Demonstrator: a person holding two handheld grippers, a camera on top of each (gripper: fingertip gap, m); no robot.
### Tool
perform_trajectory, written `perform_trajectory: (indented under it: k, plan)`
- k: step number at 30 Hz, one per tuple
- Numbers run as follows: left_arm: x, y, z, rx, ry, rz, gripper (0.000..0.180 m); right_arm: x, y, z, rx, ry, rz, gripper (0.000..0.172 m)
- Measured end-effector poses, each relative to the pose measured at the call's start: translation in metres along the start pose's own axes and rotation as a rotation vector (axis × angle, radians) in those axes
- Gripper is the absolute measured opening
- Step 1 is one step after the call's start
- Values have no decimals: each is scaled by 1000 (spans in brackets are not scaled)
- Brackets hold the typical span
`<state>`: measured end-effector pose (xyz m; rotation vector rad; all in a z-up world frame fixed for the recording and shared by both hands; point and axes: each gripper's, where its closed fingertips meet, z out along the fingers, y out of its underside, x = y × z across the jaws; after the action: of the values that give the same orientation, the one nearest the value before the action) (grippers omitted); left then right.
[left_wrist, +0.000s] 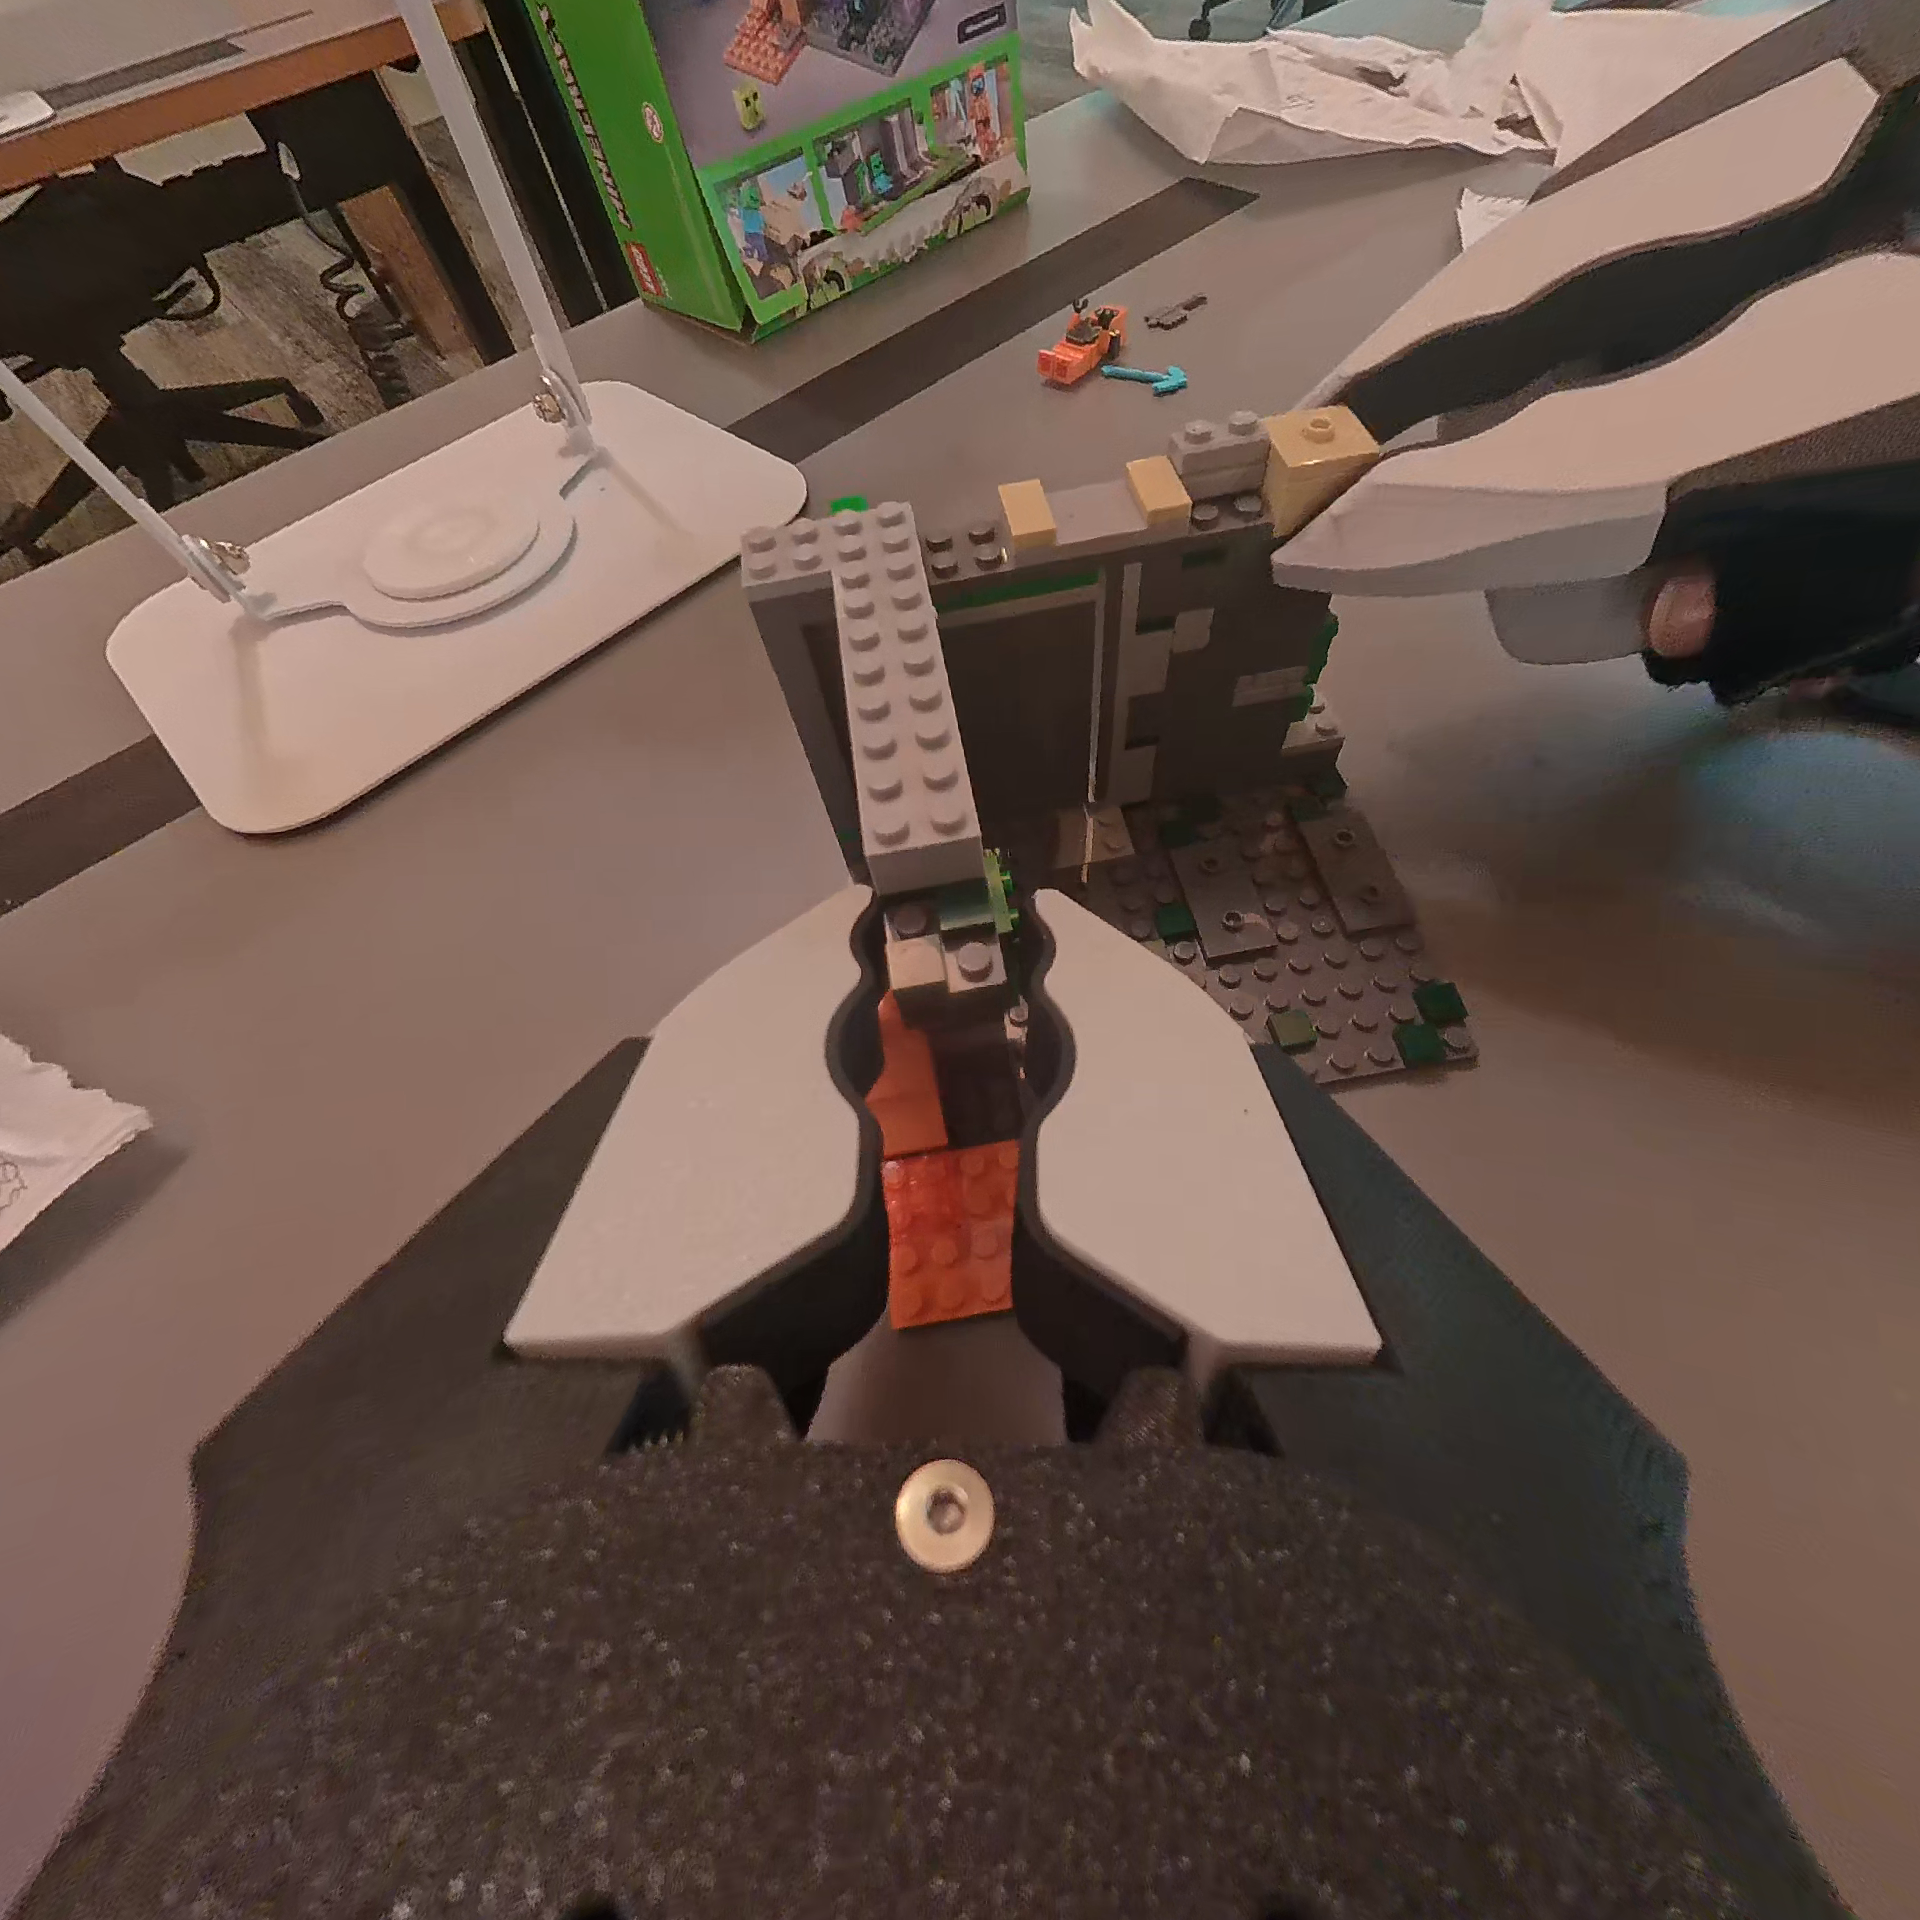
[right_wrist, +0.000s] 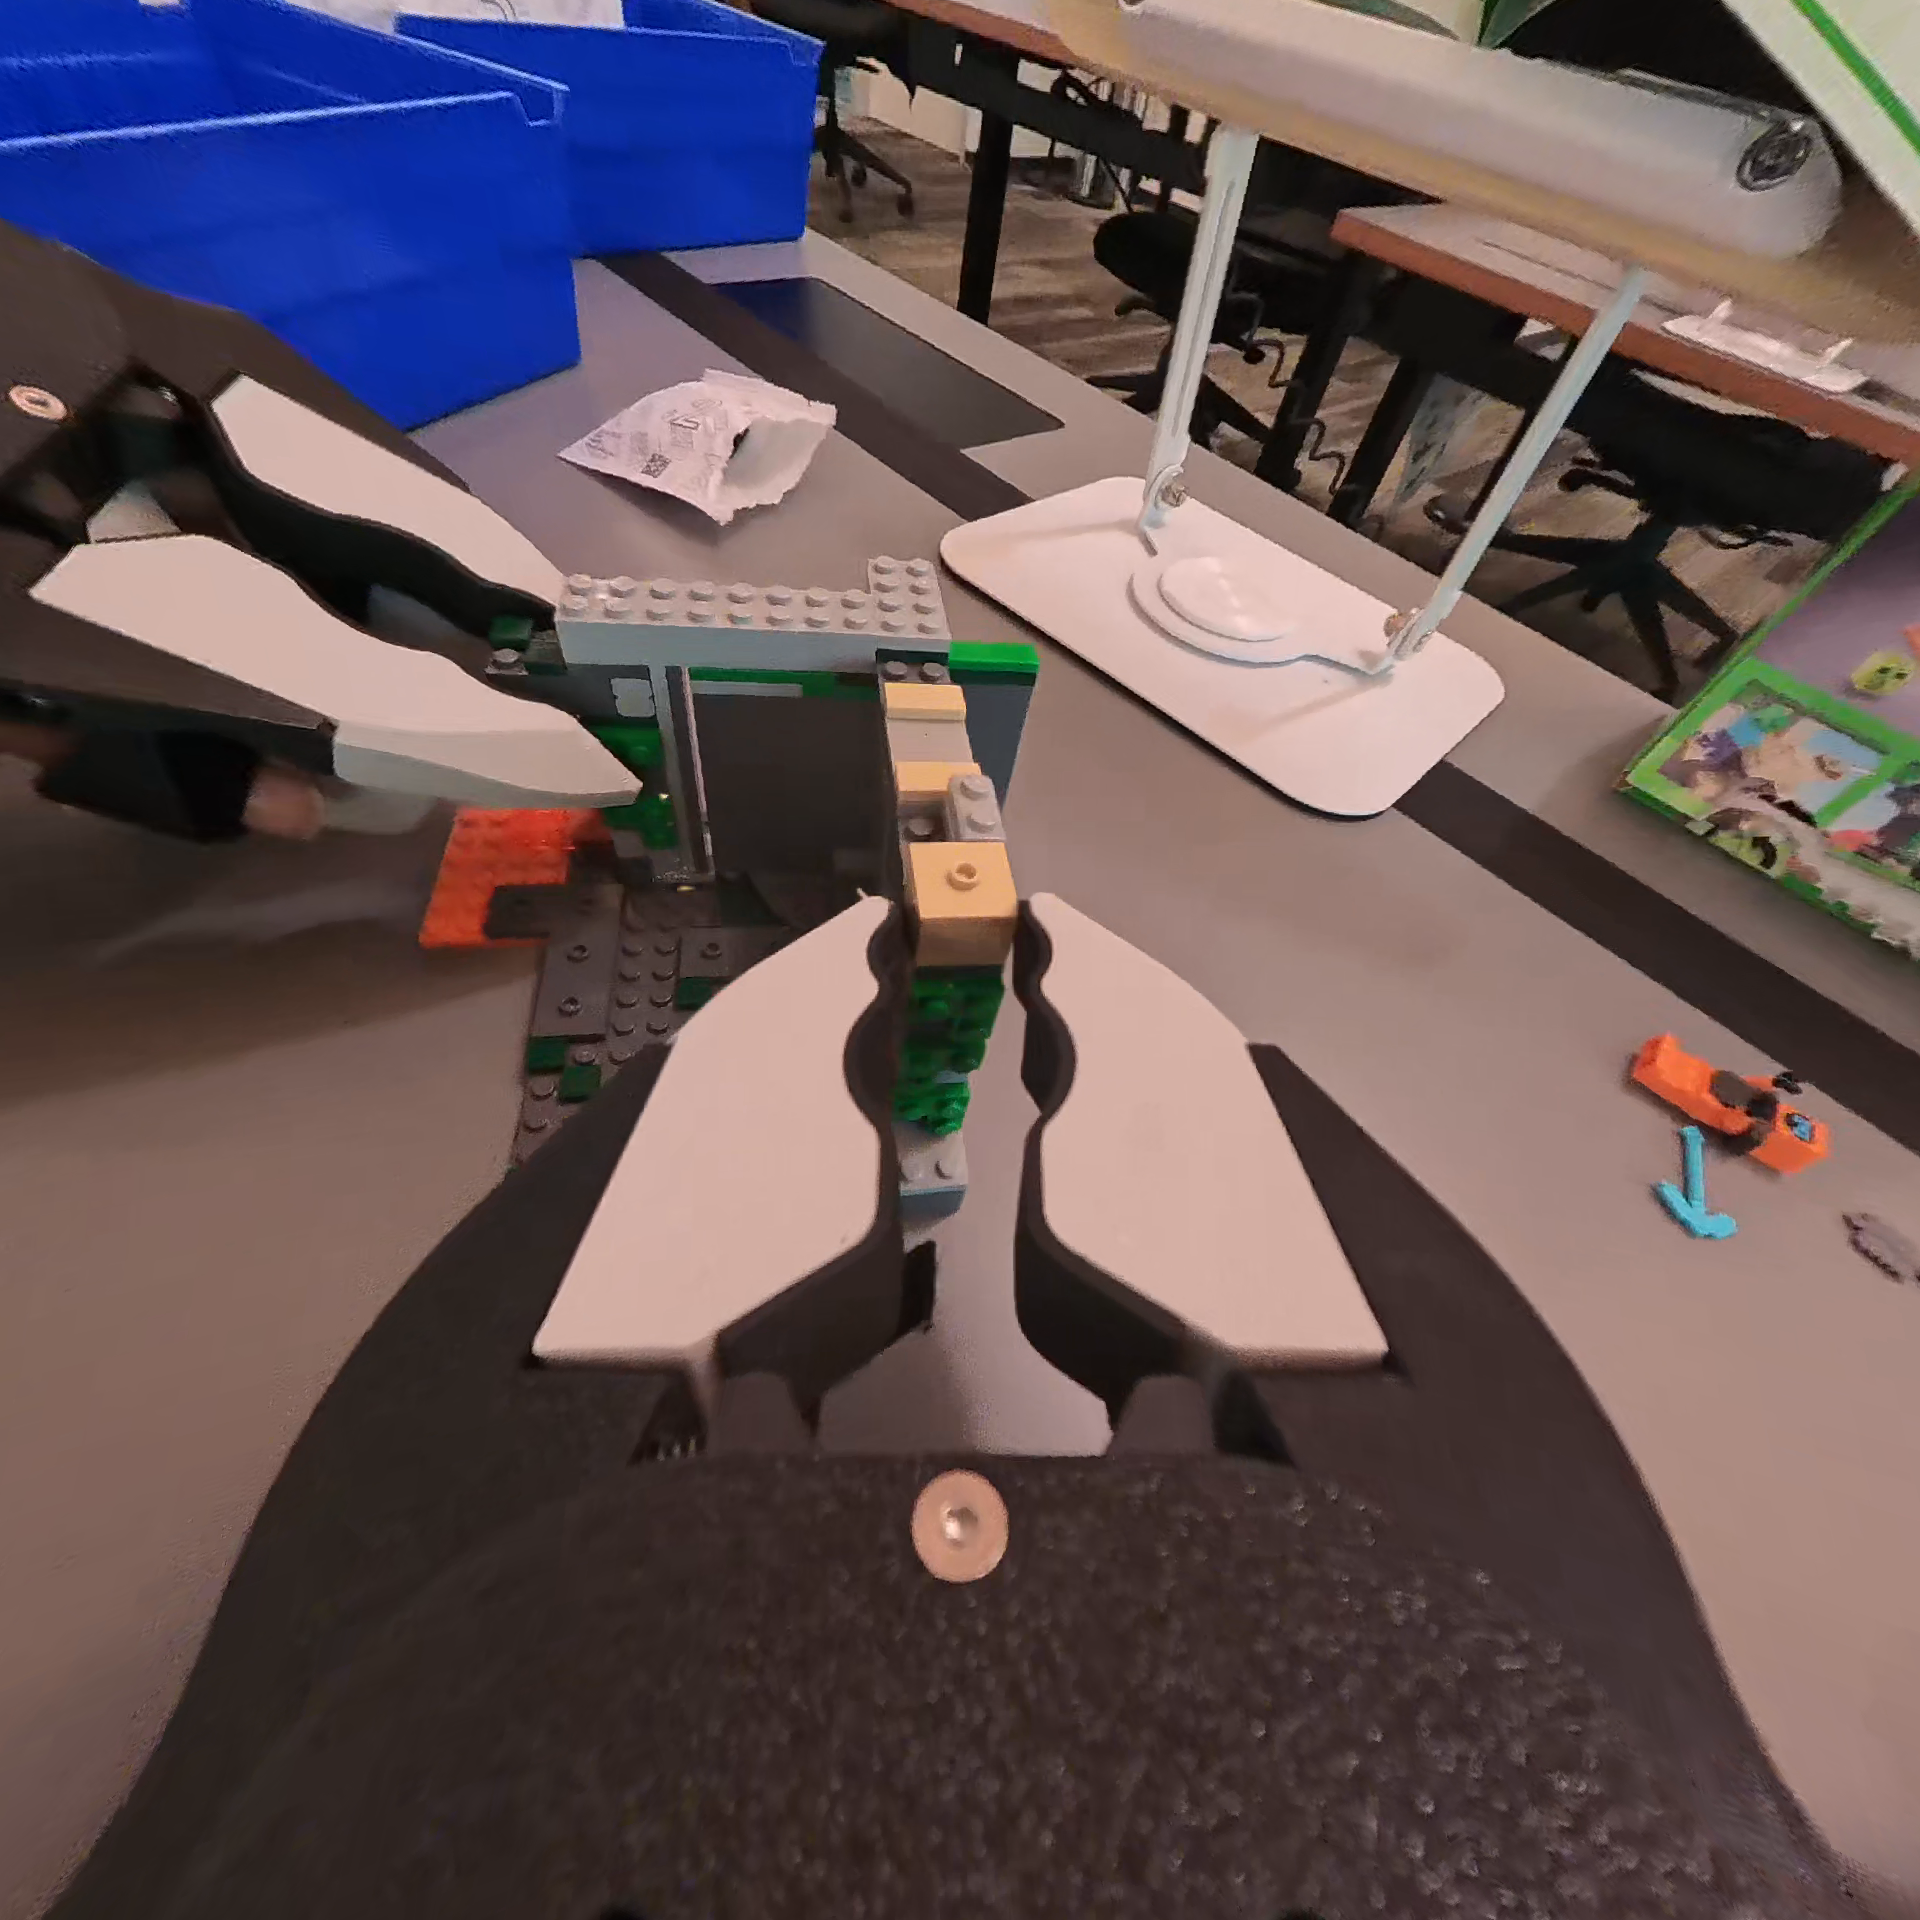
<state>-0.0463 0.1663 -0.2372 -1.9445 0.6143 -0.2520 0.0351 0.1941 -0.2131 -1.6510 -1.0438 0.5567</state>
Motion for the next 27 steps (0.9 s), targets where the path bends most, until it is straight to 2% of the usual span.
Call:
perform_trajectory:
  k: [5, 8, 9, 14, 17, 22, 24, 27]
  plan:
    - [1, -1, 1, 5, 5, 1, 23, -2, -1, -2, 39, -138, 272, 17]
    - [0, 0, 1, 6, 4, -4, 23, 5, -20, -12, 185, -243, 528, 16]
    - [0, -1, 1, 8, 4, -4, 23, 10, -22, -15, 200, -236, 547, 17]
    - [-1, -4, 7, 23, -40, -13, 23, 17, -32, -26, 310, -190, 502, 17]
    - [1, -9, 13, 44, -52, 23, 25, 14, -36, -29, 307, -134, 376, 17]
    - [-3, -23, -6, 118, -47, 15, 41, -6, -37, -32, 294, -130, 254, 16]
    - [-6, -33, -20, 178, -46, 29, 36, -12, -38, -34, 298, -127, 205, 17]
    - [9, -55, -41, 265, 104, 0, 14, -25, -42, -35, 294, -109, 64, 16]
